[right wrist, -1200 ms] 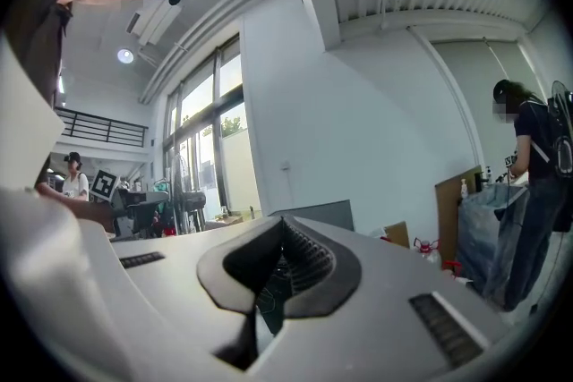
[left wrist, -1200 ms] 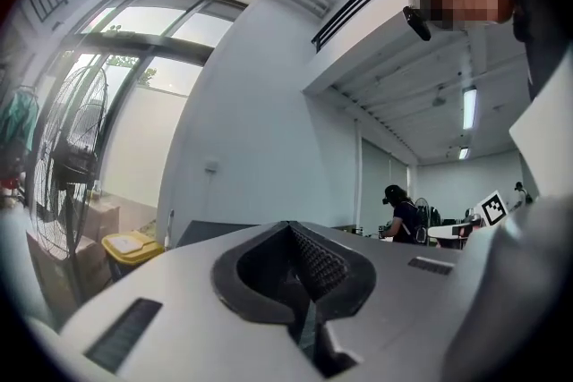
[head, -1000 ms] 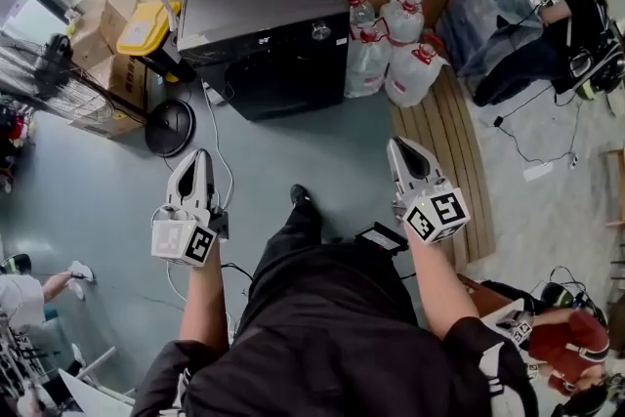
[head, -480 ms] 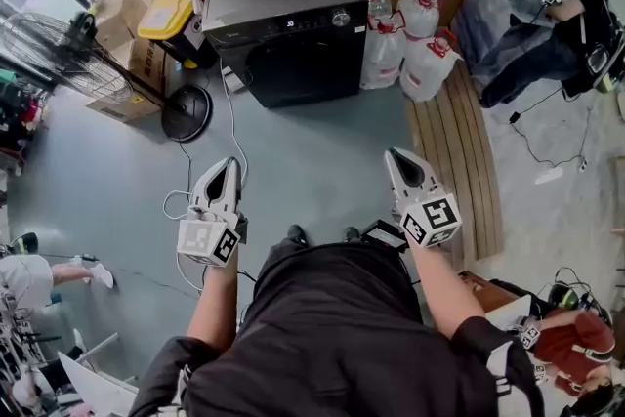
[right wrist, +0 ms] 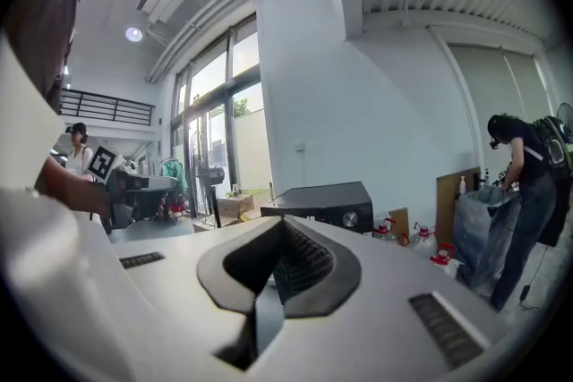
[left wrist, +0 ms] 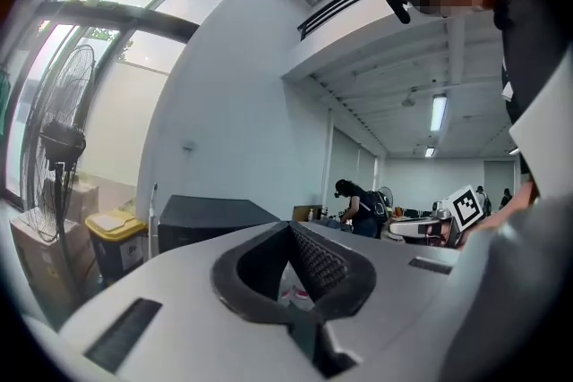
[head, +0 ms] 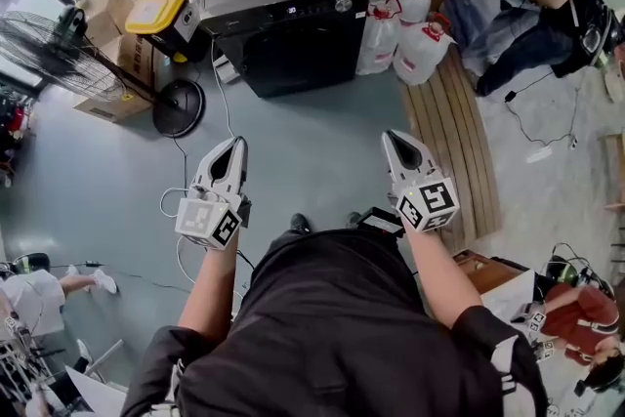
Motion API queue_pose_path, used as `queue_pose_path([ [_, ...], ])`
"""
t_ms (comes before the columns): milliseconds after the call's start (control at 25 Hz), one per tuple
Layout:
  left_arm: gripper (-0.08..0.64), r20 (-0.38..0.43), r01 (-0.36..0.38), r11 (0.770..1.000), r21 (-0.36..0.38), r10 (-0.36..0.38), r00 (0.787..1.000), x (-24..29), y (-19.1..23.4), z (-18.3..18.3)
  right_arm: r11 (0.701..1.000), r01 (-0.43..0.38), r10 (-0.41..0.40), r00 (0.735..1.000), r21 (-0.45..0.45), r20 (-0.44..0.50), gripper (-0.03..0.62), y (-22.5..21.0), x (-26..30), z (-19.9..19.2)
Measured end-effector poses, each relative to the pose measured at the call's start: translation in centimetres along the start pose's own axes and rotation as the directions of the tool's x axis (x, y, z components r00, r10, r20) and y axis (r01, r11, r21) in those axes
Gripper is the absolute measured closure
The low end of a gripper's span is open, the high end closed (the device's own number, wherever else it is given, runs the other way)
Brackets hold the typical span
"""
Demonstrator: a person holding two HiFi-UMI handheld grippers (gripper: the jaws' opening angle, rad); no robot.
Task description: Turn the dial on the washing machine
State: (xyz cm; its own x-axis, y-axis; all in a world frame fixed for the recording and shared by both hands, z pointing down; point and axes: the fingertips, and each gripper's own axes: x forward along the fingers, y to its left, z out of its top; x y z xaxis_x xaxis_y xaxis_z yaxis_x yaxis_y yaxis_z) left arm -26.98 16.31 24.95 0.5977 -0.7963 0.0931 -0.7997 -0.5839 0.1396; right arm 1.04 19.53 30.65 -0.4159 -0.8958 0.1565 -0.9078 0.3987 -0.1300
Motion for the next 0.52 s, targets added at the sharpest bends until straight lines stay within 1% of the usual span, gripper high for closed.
queue_pose_path([
  [120, 0.545, 0.007, 0.005, 1.0, 0.011, -0.005, 1.0, -0.9, 0.4, 0.8, 1.0, 0.012, -0.012, 1.0, 0.0, -0.006, 0.571, 0.8, 0.0, -0.4],
  [280, 0.545, -0.001, -0.005, 1.0, 0.001, 0.005, 1.0, -1.8, 1.7, 0.4, 0.999, 0.035, -0.035, 0.999, 0.017, 0.002, 0.571, 1.6, 0.4, -0.7],
  [520, 0.546, 0.019, -0.021, 1.0, -0.012, 0.021, 1.0, -3.0, 2.6, 0.6, 0.999, 0.039, -0.039, 0.999, 0.008, 0.01, 0.571, 2.9, 0.7, -0.5],
])
